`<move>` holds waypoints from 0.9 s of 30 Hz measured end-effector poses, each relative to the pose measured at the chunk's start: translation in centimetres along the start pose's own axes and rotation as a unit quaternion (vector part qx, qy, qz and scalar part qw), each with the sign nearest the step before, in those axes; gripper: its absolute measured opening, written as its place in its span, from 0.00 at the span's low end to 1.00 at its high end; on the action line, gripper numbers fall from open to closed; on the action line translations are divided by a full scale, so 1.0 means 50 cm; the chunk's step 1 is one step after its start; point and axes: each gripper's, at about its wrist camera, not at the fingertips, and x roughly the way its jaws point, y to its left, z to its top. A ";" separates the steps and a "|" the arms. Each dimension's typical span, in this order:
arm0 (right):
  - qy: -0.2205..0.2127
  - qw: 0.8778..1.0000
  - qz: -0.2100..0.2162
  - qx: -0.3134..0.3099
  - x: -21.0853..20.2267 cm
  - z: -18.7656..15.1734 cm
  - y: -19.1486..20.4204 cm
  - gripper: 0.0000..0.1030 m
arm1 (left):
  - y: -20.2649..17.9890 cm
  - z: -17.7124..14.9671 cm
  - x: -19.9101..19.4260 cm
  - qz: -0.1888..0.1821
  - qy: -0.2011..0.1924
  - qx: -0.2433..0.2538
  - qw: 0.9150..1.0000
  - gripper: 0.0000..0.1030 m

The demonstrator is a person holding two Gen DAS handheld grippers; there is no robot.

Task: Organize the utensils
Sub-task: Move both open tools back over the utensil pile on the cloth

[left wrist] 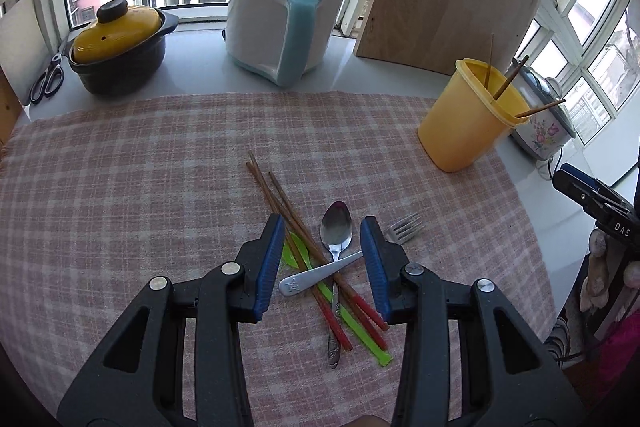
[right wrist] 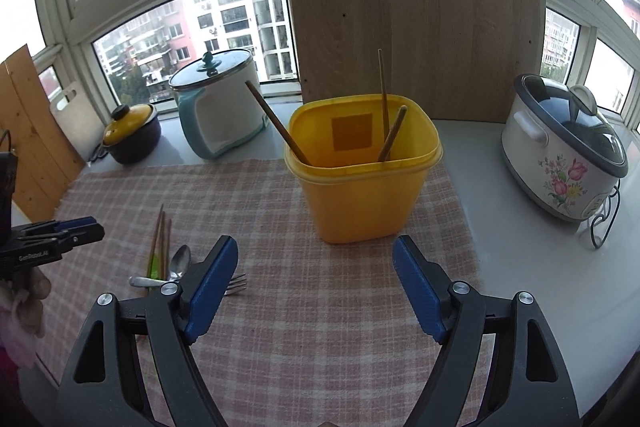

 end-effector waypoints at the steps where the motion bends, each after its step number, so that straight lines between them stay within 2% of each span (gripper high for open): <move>1: 0.006 1.000 0.007 0.002 0.008 -0.008 0.003 0.77 | 0.004 -0.006 0.002 0.001 0.003 -0.003 1.000 0.38; 10: 0.082 0.993 0.071 0.053 0.104 -0.065 0.024 0.77 | 0.040 -0.037 0.011 0.008 0.016 -0.028 0.999 0.38; 18: 0.146 0.977 0.120 0.100 0.176 -0.110 0.032 0.53 | 0.062 -0.037 0.039 0.008 0.033 -0.047 0.998 0.38; 27: 0.174 0.960 0.150 0.159 0.227 -0.124 0.031 0.37 | 0.077 -0.028 0.082 -0.001 0.053 -0.075 0.996 0.38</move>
